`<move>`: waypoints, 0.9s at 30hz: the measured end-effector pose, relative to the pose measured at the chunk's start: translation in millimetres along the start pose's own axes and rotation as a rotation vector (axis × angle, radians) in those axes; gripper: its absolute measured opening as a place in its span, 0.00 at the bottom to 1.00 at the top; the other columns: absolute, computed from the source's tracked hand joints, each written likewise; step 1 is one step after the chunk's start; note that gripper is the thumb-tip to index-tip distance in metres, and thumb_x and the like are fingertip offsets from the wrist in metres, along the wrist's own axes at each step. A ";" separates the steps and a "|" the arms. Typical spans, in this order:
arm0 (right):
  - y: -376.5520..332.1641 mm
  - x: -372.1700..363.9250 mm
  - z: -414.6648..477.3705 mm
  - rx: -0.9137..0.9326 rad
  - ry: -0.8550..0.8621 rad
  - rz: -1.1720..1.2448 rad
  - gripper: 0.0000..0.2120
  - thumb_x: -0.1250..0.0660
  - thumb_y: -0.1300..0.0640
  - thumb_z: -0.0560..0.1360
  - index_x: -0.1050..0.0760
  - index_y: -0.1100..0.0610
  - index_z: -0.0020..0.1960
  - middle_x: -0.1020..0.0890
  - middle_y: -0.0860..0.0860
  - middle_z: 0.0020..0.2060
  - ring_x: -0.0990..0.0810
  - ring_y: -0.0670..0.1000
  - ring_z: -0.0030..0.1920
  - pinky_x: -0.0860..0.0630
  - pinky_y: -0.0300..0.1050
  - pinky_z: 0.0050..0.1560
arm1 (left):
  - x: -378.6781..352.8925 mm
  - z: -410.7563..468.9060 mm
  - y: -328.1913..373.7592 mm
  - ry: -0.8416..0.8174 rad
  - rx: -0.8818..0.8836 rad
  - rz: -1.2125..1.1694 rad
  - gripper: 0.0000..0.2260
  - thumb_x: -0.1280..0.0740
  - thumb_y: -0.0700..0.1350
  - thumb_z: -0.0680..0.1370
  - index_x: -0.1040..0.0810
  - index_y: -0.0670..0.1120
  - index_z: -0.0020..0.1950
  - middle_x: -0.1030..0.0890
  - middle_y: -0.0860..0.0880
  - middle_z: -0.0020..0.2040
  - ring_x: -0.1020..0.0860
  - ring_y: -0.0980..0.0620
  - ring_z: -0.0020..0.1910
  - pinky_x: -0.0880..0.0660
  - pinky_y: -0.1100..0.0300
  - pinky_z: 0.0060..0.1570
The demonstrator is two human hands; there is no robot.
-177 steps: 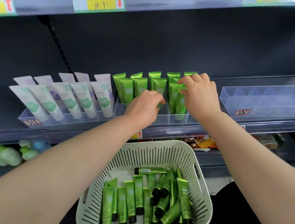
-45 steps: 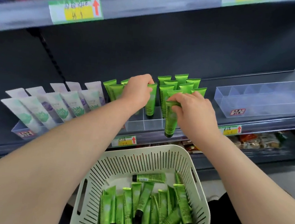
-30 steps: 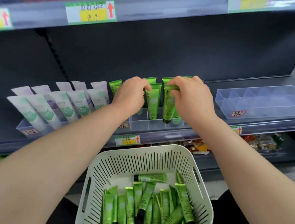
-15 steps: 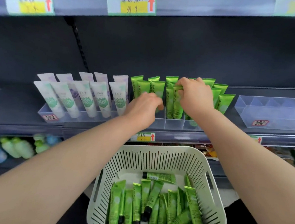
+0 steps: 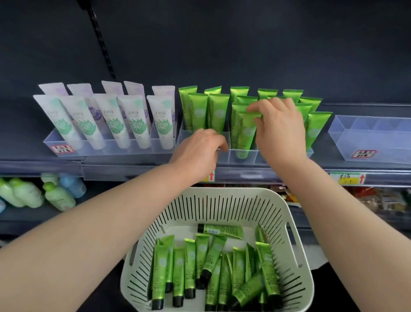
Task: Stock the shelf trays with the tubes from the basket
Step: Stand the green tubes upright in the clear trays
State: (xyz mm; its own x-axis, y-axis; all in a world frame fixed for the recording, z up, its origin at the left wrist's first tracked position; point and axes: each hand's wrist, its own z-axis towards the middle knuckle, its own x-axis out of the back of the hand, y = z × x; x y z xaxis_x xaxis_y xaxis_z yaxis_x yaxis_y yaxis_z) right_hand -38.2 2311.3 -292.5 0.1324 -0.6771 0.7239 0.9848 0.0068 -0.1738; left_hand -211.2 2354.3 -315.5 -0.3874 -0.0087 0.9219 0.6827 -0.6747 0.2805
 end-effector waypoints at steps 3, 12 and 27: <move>2.4 -2.7 -38.0 0.005 0.009 0.018 0.12 0.35 0.67 0.73 0.21 0.55 0.52 0.20 0.53 0.44 0.26 0.60 0.47 0.30 0.51 0.40 | -15.1 -12.5 2.2 -0.003 -0.001 -0.038 0.14 0.39 0.35 0.79 0.19 0.48 0.58 0.22 0.49 0.60 0.27 0.48 0.60 0.27 0.53 0.54; 18.1 -47.0 -167.0 -0.204 -0.689 -0.038 0.22 0.36 0.68 0.71 0.26 0.53 0.63 0.24 0.52 0.57 0.28 0.56 0.59 0.29 0.51 0.56 | -93.8 -61.4 11.0 -0.171 0.126 -0.139 0.16 0.37 0.32 0.77 0.19 0.50 0.55 0.22 0.51 0.59 0.26 0.51 0.60 0.27 0.52 0.59; 34.2 -96.3 -214.1 -0.199 -1.404 -0.241 0.23 0.41 0.66 0.76 0.36 0.58 0.71 0.31 0.60 0.68 0.29 0.61 0.65 0.28 0.57 0.62 | -175.4 -132.9 -8.0 -0.450 0.273 -0.156 0.15 0.38 0.33 0.79 0.21 0.49 0.61 0.24 0.51 0.62 0.26 0.52 0.60 0.25 0.56 0.56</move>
State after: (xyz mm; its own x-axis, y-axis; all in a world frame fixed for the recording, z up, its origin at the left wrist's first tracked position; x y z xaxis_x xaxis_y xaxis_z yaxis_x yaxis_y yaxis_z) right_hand -41.4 2219.2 -511.1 0.0833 0.6260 0.7754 0.9824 -0.1820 0.0413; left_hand -231.0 2263.2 -515.0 -0.2346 0.4333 0.8702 0.7976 -0.4259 0.4271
